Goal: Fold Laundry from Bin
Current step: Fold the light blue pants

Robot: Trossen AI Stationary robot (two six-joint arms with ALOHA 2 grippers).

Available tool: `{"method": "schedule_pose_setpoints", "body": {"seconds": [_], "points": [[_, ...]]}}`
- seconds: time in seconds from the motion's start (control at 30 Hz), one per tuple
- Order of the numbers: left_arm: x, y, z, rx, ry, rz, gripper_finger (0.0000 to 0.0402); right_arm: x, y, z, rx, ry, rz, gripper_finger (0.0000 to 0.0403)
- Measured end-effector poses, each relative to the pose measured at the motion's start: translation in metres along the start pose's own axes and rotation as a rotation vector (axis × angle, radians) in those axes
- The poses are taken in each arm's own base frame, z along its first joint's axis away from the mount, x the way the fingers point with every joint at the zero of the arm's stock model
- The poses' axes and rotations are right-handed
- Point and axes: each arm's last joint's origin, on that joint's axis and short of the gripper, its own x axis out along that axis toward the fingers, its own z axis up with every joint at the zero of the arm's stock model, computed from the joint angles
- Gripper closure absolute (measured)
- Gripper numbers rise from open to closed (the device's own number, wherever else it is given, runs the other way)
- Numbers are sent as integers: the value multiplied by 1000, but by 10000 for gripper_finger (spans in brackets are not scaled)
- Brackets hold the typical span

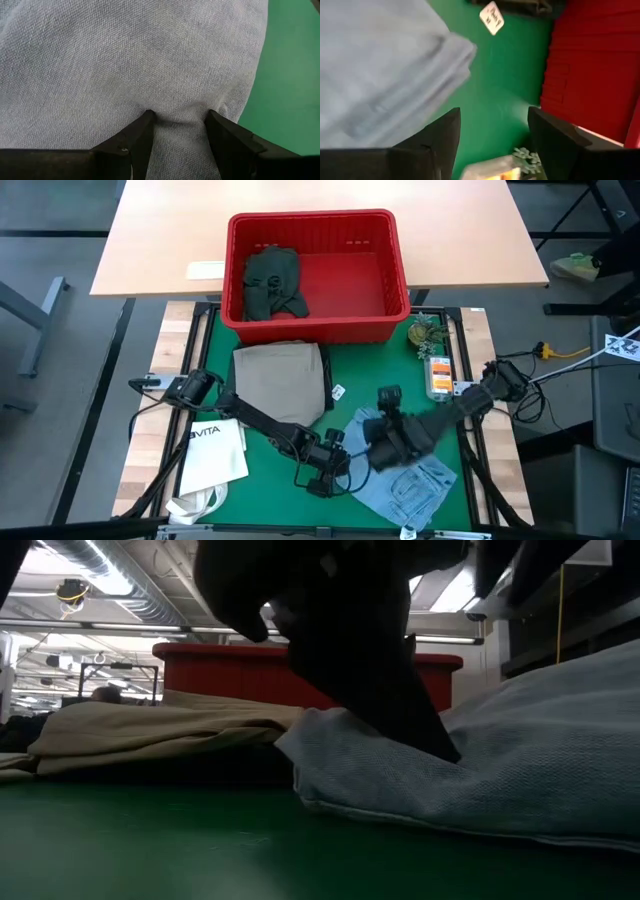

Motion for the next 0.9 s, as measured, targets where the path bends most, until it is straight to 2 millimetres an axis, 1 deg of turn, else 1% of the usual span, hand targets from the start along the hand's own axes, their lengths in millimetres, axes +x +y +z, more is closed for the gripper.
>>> {"method": "schedule_pose_setpoints", "body": {"seconds": [0.1, 0.23, 0.33, 0.4, 0.47, 0.53, 0.63, 0.7, 0.77, 0.83, 0.9], "points": [[-1, -6, 0, 6, -1, -2, 225, 6, -18, 2, -64, 21, 33, 171], [-1, -11, -1, 0, -3, 8, 225, 3, -42, -1, -137, -26, 119, 171], [-1, -12, -1, -14, -4, 14, 225, -5, -59, -9, -182, -74, 180, 171], [-1, -13, -1, -27, -5, 18, 225, -10, -68, -16, -178, -135, 183, 171], [-1, -13, -1, -30, -5, 18, 225, -8, -73, -27, -154, -211, 183, 171], [-1, -13, -1, -30, -7, 21, 225, 2, -72, -38, -100, -316, 227, 171], [-1, -14, -1, -41, -13, 27, 225, 31, -63, -56, -6, -473, 361, 171], [-1, -14, -1, -60, -13, 27, 225, 50, -59, -58, 150, -630, 415, 171], [-1, -13, 0, -73, -15, 29, 225, 67, -57, -57, 297, -766, 433, 171], [-1, -13, 0, -76, -16, 30, 225, 80, -56, -56, 383, -862, 431, 171], [-1, -13, 0, -80, -17, 37, 225, 91, -55, -55, 435, -902, 429, 171]]}}
